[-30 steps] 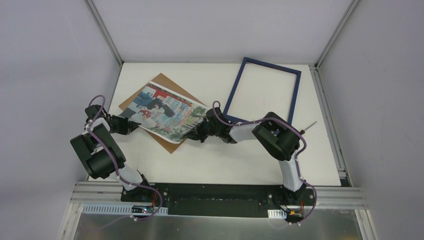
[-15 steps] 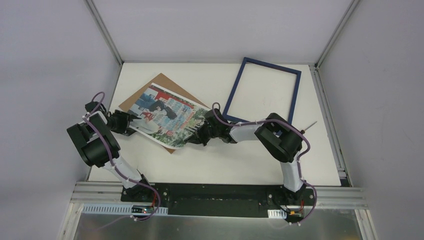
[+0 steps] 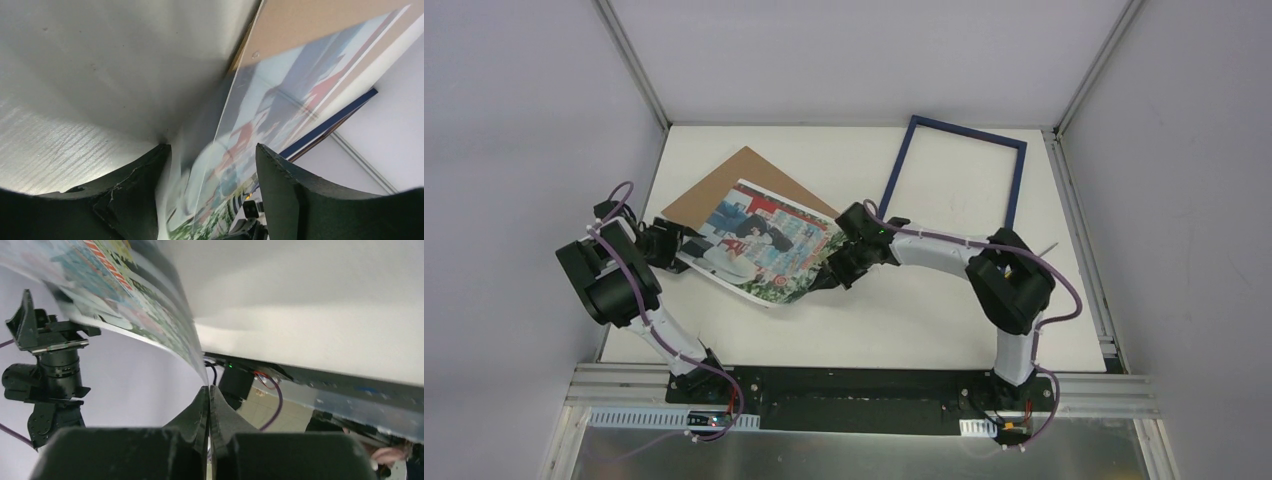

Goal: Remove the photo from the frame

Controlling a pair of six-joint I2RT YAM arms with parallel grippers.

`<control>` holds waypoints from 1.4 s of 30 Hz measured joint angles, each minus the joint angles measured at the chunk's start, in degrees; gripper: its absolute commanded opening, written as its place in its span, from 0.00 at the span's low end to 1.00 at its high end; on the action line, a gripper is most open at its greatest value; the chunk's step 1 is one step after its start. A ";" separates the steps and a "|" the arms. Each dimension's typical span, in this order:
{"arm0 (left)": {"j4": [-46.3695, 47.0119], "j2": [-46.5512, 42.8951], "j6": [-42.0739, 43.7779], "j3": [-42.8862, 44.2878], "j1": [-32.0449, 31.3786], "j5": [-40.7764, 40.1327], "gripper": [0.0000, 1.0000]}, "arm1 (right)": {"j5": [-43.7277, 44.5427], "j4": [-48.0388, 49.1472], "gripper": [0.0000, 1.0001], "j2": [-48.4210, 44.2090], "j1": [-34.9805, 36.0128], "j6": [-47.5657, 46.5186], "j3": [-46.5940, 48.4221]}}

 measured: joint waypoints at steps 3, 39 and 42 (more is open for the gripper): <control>-0.55 0.13 0.42 0.37 0.00 -0.04 0.64 | -0.02 -8.98 0.00 -3.74 -0.37 -0.02 0.22; -7.98 -11.82 0.70 -0.66 -2.16 0.57 0.69 | 14.73 -60.19 0.00 -50.34 -4.98 -66.79 19.76; -9.01 -17.27 0.39 -1.81 -5.16 1.66 0.69 | 17.38 -61.40 0.00 -49.81 -5.01 -68.06 25.92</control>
